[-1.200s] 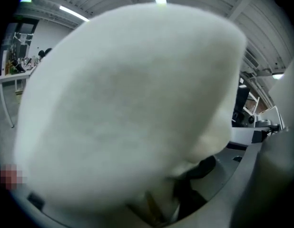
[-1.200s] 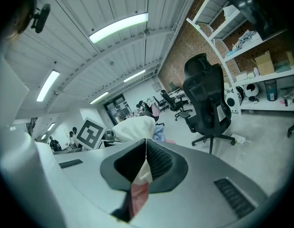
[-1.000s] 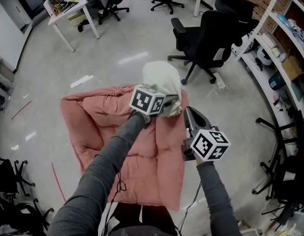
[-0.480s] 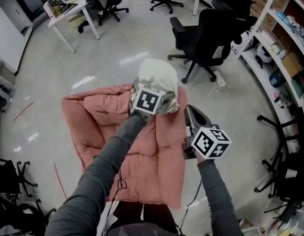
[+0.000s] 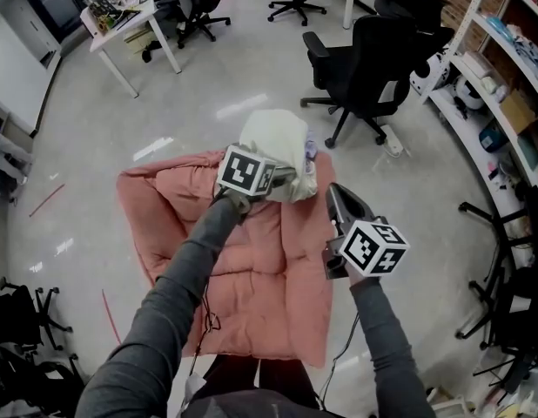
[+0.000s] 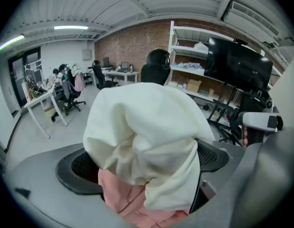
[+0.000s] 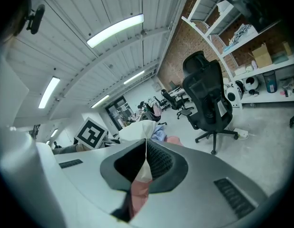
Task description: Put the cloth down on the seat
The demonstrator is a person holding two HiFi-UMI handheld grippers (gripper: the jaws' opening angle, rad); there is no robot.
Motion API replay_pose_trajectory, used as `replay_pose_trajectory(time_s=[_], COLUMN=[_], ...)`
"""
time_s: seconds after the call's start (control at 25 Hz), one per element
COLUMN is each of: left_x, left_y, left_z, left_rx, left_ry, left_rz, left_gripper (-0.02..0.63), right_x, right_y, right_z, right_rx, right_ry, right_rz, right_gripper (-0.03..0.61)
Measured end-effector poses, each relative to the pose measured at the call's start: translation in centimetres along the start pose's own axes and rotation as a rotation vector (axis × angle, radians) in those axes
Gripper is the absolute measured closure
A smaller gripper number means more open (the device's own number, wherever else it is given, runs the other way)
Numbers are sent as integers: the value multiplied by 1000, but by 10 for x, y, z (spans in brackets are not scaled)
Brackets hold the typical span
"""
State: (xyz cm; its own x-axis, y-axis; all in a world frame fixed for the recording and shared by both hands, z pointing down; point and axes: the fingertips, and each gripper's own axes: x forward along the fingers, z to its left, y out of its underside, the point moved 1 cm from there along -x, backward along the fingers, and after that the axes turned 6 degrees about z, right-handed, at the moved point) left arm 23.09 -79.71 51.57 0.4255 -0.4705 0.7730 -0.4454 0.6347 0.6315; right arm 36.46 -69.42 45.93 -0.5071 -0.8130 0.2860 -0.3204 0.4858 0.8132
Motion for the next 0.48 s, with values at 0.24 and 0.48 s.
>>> replay_pose_trajectory(time_s=[0.24,0.48], left_x=[-14,-21], left_y=[-2,11], left_z=[12,12], left_rx=[-11,-18], left_ry=[-41,-19], left_rz=[-44,-39], left_gripper=[23,23], right_x=[-3,-7], right_y=[1,3], right_z=[7,16], right_rx=[2,-4], right_ry=[-3,0], right_rz=[-5,-10], right_gripper=[566,566])
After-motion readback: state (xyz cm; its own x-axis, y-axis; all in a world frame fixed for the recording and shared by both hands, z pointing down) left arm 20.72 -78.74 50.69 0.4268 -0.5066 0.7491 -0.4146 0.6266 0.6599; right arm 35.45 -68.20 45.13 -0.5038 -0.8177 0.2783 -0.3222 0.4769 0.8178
